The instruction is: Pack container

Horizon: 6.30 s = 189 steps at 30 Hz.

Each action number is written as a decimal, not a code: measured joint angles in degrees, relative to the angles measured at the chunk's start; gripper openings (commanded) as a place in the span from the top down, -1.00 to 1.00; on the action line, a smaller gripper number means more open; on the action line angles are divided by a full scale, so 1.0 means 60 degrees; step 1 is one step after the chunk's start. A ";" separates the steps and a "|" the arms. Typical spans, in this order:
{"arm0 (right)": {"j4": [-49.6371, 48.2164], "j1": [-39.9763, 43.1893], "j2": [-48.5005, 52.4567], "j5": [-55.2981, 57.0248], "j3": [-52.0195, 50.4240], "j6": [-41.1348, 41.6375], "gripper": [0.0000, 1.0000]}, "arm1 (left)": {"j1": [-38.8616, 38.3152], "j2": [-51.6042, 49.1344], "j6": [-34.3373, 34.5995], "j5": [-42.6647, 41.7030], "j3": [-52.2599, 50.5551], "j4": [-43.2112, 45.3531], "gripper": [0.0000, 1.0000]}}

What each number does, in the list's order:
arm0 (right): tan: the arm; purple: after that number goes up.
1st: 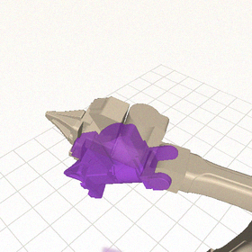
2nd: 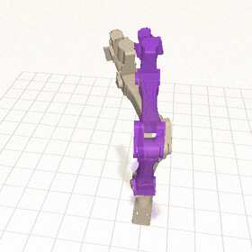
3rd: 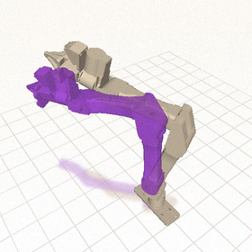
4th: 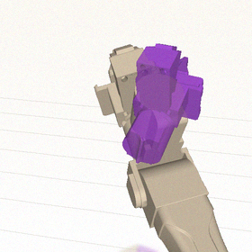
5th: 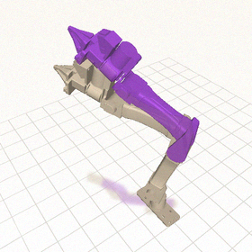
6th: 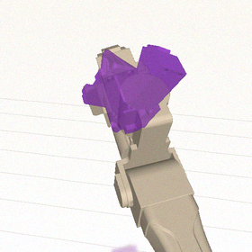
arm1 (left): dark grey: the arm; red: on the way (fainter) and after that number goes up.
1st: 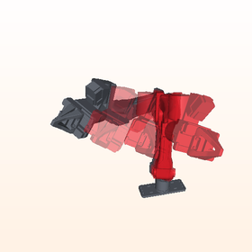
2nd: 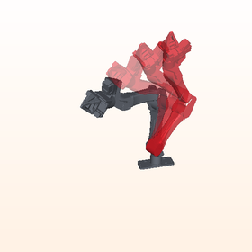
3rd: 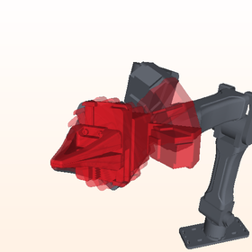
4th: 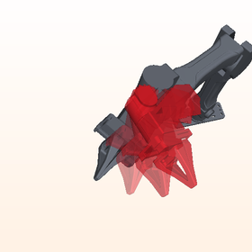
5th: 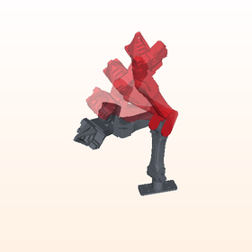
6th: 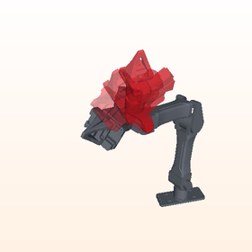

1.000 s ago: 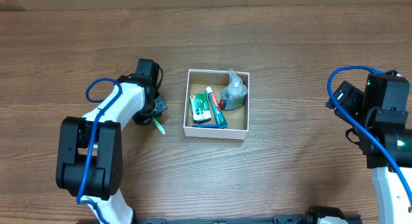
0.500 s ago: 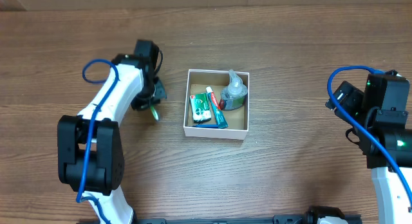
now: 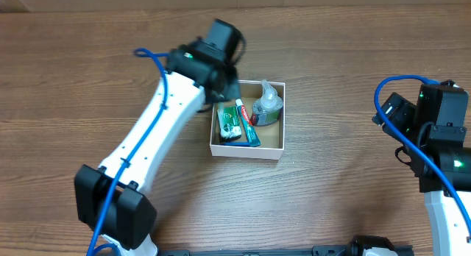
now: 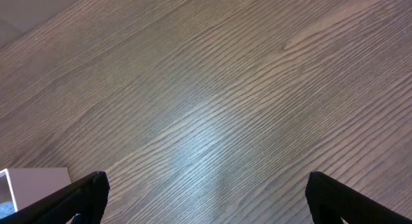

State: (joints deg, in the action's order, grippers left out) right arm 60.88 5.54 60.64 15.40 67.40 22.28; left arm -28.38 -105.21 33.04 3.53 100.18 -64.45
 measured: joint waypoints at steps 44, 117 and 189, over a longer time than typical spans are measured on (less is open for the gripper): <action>0.0007 0.0000 0.0000 0.0000 0.0000 0.0000 -1.00 | 0.0266 -0.2747 0.1242 0.0681 0.0055 0.4073 0.09; 0.0000 0.0000 0.0000 0.0000 0.0000 0.0000 -1.00 | 0.0182 -0.2656 -0.3213 0.0772 0.0098 0.5002 0.88; 0.0004 0.0000 0.0000 0.0000 0.0000 -0.0004 -1.00 | 0.1344 -0.1220 0.0433 -0.1308 -0.1512 -0.1351 0.92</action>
State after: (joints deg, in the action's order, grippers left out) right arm 60.90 5.54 60.64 15.40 67.40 22.26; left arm -20.32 -112.53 35.64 -4.32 91.11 -72.55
